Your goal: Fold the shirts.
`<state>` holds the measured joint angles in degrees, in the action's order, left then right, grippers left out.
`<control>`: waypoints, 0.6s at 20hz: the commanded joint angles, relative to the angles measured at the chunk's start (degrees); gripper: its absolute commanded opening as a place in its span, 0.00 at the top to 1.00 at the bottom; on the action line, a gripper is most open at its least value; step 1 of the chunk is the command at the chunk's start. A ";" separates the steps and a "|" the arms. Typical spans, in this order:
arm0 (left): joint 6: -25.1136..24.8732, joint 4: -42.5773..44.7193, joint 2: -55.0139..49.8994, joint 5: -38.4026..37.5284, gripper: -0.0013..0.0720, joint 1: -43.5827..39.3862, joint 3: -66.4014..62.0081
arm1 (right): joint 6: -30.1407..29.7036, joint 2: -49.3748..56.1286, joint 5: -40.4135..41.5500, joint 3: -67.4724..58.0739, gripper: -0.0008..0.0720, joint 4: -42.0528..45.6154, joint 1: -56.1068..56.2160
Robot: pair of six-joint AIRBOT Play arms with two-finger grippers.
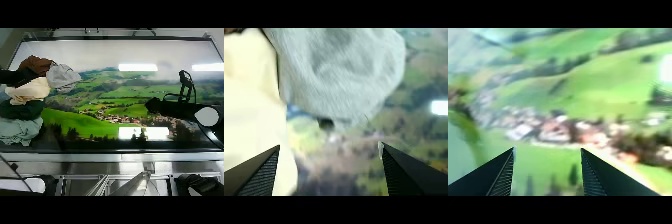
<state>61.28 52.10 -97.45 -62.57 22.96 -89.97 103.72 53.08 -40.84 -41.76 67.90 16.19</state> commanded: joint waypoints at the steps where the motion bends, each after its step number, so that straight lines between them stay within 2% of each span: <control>1: 2.05 0.81 -17.03 1.22 0.01 -3.80 -14.84 | -0.28 3.56 0.55 0.00 0.36 0.09 -2.91; 5: 2.62 0.96 -26.45 4.04 0.01 -7.26 -24.15 | -0.42 6.32 0.55 0.00 0.36 0.04 -2.89; 8: 6.23 3.93 -30.69 1.88 0.02 -8.20 -28.00 | -0.42 6.75 0.55 0.00 0.36 0.04 -2.89; 9: 6.29 4.39 -30.82 0.94 0.13 -8.46 -28.00 | -0.42 6.75 0.57 0.00 0.36 0.04 -2.89; 10: 6.27 4.00 -30.47 -0.13 0.38 -8.52 -28.02 | -0.42 6.75 0.57 0.00 0.36 0.04 -2.89; 11: 6.27 3.13 -29.53 -1.27 0.70 -8.52 -28.02 | -0.42 6.75 0.59 0.00 0.36 0.04 -2.89; 12: 6.10 2.23 -28.02 -2.36 0.98 -8.55 -28.02 | -0.42 6.75 0.57 0.00 0.36 0.04 -2.89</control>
<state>66.65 55.05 -126.02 -62.02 14.90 -116.79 103.31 59.61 -40.29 -41.76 67.94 13.34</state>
